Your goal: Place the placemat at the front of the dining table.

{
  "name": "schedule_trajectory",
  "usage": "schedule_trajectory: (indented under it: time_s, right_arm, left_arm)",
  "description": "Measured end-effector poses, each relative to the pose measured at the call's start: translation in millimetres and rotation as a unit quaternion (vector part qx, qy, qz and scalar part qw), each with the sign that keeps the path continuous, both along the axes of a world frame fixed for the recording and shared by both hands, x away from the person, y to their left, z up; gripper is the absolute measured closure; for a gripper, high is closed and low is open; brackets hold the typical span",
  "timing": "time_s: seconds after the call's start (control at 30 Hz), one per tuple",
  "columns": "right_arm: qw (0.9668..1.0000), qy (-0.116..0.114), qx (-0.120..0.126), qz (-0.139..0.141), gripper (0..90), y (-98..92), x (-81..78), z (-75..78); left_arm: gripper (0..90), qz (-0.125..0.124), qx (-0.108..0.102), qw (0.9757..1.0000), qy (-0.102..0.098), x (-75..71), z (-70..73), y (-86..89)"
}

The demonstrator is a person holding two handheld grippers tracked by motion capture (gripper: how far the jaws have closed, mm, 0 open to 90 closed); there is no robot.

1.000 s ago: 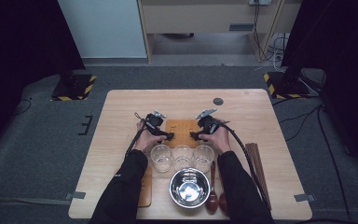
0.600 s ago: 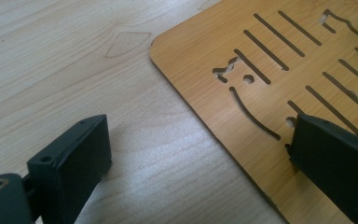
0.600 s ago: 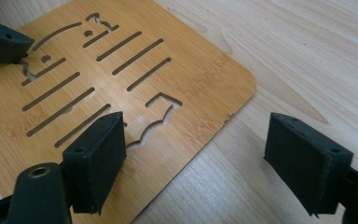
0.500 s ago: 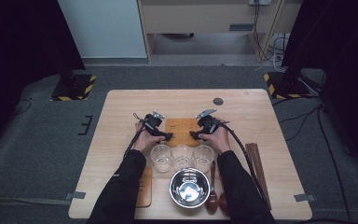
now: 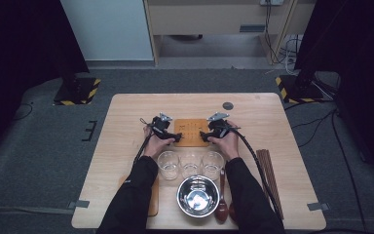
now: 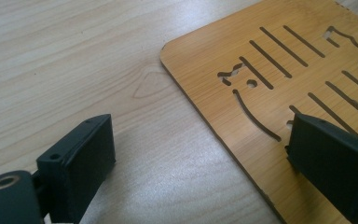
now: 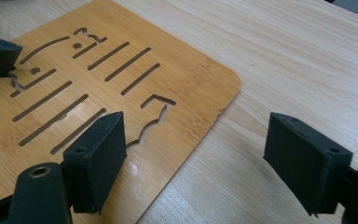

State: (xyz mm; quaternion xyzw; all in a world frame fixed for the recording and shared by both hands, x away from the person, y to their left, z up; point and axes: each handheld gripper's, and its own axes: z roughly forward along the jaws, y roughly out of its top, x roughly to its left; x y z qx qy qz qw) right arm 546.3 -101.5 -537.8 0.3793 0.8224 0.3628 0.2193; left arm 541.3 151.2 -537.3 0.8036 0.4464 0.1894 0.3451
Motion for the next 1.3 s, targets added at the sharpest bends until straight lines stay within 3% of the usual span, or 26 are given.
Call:
schedule_trajectory:
  time_s: [0.9,1.03,1.3]
  right_arm:
    - [1.0,0.004,0.001,-0.004,23.3,-0.8,1.0,1.3]
    - [1.0,0.006,-0.002,0.0,25.0,-0.9,0.3,2.6]
    - [0.9995,-0.013,0.028,0.002,26.5,-0.9,-2.7,18.8]
  left_arm:
    - [9.8,-0.004,-0.01,0.9999,-0.001,0.0,0.8,-1.0]
    - [10.0,-0.009,-0.003,1.0,-0.002,-1.6,5.2,1.0]
    - [10.4,-0.005,-0.013,0.9998,-0.014,-8.0,24.5,13.1]
